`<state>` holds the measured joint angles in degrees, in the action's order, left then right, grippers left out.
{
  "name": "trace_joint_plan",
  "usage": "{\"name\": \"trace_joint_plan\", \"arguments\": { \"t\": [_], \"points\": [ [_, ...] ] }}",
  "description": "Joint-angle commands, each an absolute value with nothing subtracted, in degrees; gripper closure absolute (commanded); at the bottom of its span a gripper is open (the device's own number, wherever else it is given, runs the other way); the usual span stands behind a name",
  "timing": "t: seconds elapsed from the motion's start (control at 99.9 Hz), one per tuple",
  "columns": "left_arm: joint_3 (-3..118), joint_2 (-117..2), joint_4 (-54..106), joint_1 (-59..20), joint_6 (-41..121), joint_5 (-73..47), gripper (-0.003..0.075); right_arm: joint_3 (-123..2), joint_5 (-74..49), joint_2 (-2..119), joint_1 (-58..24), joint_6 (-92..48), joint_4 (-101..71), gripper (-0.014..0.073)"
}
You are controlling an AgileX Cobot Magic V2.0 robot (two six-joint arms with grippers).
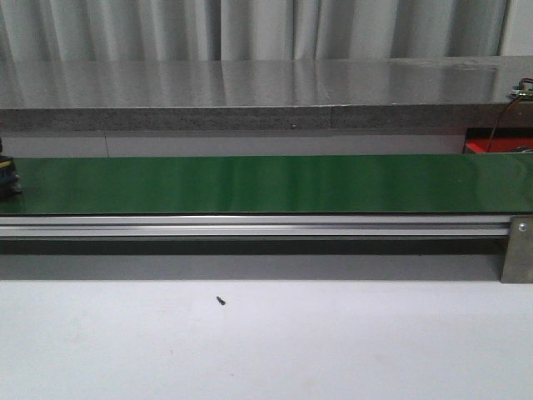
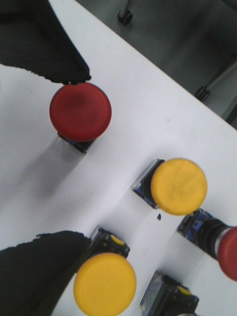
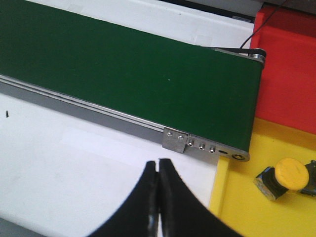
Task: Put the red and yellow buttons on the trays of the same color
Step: 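Lower the red button onto the belt and open the left gripper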
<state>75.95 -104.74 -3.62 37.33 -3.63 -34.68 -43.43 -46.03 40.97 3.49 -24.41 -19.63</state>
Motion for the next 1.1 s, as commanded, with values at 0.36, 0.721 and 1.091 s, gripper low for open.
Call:
{"name": "trace_joint_plan", "arguments": {
  "t": [0.36,0.721,1.091],
  "points": [
    [77.46,-104.33,-5.74,39.57,-6.55,-28.65,0.0134,-44.85,-43.02,40.72,3.54,-24.79,-20.35,0.0662],
    [77.46,-108.17,-5.63,39.57,-6.67,-28.63,0.0134,-44.85,-43.02,40.72,3.54,-24.79,-20.35,0.0662],
    [77.46,-108.41,-5.63,39.57,-6.78,-28.16,0.0241,-44.85,-43.02,40.72,3.54,-24.79,-20.35,0.0662]
  ]
}}
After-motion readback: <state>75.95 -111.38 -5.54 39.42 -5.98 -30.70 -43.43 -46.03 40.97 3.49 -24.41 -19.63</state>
